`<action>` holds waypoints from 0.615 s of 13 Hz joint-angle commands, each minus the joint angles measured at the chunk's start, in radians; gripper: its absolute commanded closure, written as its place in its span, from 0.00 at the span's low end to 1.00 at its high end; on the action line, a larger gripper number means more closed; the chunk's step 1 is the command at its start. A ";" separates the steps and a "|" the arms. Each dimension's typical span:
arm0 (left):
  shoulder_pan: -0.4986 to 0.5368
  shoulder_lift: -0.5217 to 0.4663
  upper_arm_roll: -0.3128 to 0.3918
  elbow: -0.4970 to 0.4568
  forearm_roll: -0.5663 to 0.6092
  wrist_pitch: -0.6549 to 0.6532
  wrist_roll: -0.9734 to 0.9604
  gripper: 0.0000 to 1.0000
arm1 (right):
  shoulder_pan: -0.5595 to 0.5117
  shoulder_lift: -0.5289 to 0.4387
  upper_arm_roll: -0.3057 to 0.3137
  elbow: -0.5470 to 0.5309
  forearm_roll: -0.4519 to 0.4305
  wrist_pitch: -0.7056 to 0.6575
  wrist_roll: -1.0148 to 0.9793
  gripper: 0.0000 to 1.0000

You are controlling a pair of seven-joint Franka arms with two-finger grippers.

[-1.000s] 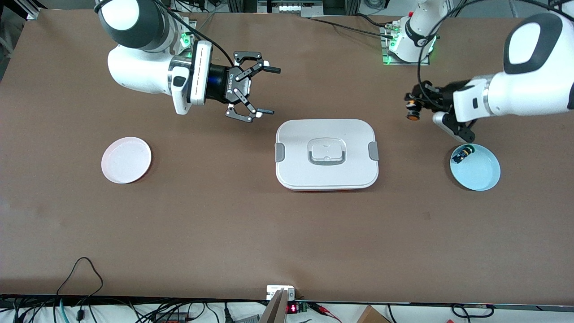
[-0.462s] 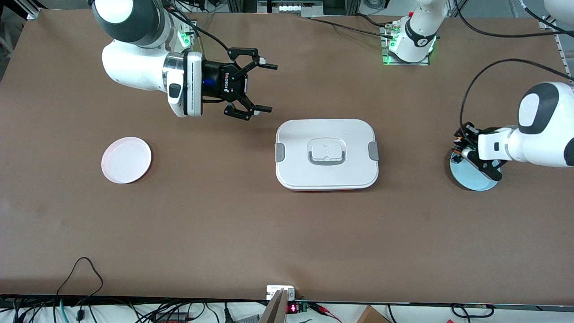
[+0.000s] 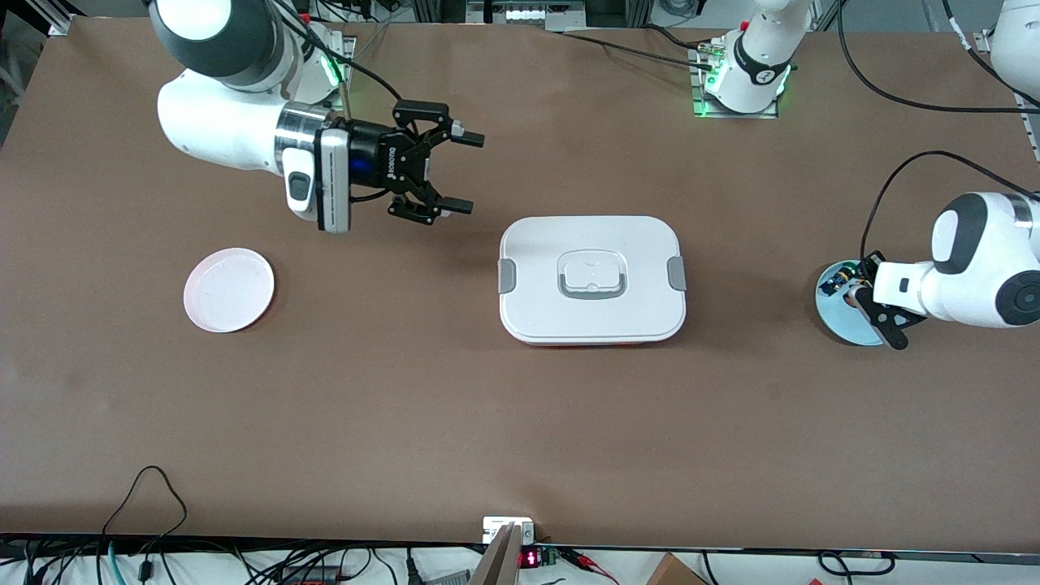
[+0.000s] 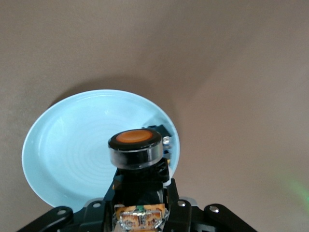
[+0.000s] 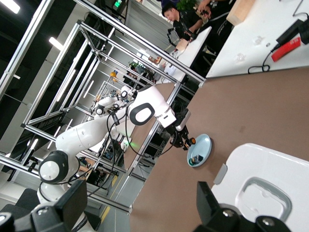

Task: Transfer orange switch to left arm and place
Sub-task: 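Carry the switch with the left gripper while the right gripper withdraws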

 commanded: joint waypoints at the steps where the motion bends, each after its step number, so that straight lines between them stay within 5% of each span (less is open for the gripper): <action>1: 0.040 0.029 -0.013 -0.017 0.123 0.069 0.087 0.72 | -0.011 -0.013 -0.068 0.005 -0.143 -0.100 0.170 0.00; 5: 0.089 0.092 -0.013 -0.054 0.234 0.267 0.238 0.72 | -0.010 -0.010 -0.189 0.046 -0.531 -0.284 0.346 0.00; 8: 0.097 0.112 -0.013 -0.054 0.277 0.299 0.273 0.67 | -0.008 -0.012 -0.249 0.118 -0.852 -0.456 0.478 0.00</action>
